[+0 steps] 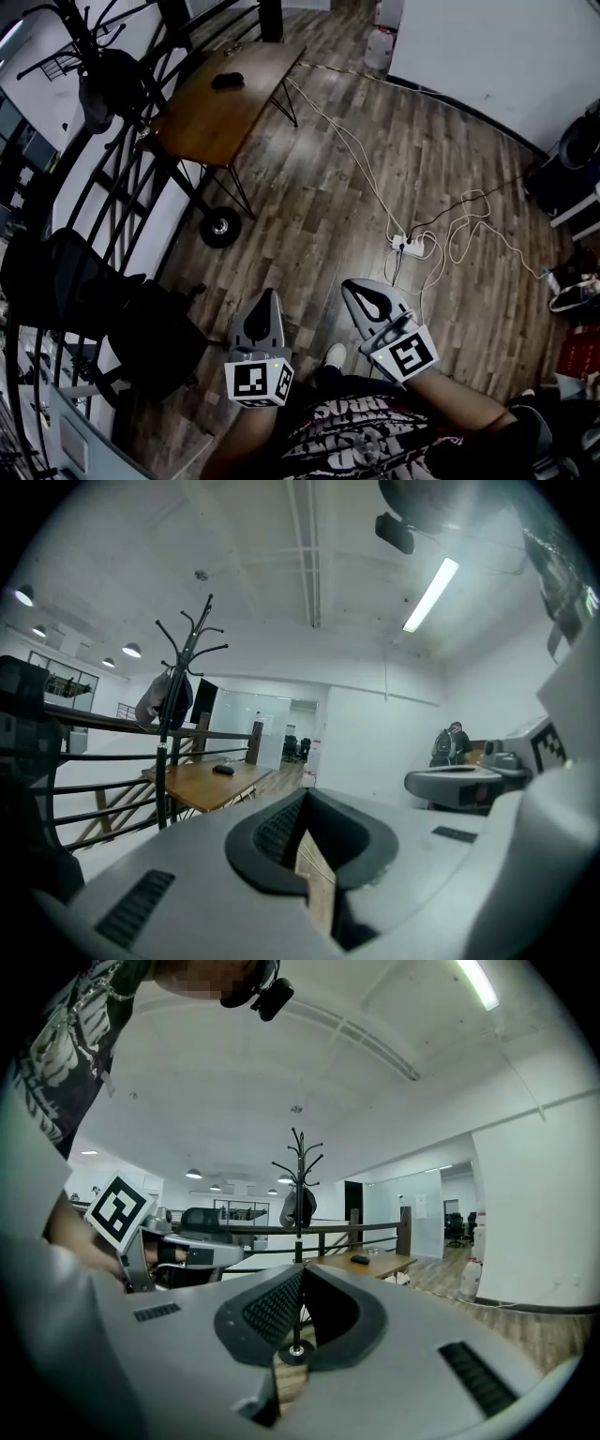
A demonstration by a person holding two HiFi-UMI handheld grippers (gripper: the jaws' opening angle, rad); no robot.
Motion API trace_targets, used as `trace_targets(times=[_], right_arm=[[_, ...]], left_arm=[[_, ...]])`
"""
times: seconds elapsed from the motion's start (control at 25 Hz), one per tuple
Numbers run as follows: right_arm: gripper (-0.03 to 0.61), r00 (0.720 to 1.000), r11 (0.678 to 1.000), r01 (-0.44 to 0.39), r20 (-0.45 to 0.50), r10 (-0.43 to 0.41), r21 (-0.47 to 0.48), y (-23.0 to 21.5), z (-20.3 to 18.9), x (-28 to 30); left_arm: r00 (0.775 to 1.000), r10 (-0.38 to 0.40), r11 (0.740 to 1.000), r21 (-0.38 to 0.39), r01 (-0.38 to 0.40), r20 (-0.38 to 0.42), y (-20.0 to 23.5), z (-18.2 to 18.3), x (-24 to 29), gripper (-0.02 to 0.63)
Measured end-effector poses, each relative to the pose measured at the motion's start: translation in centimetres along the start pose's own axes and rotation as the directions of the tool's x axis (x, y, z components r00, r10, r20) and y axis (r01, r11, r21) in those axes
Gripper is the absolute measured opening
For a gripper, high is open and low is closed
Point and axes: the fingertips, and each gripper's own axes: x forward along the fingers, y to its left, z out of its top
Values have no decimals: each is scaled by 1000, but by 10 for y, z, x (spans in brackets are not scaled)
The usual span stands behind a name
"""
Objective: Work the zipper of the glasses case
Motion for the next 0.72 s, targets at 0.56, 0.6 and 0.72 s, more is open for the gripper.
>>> trace_targets(times=[0.56, 0.6, 0.72], right_arm=[[-2, 999, 999, -28, 40, 29, -18, -43, 17, 21], [-2, 999, 1000, -26, 32, 27, -10, -47, 13, 25], [-2, 1000, 1000, -15, 11, 15, 11, -61, 5, 43]], left_arm=[[998, 25, 997, 70, -28, 52, -4, 29, 40, 6], [999, 26, 997, 71, -29, 45, -1, 27, 46, 6], [999, 25, 998, 64, -27, 34, 10, 24, 65, 6]])
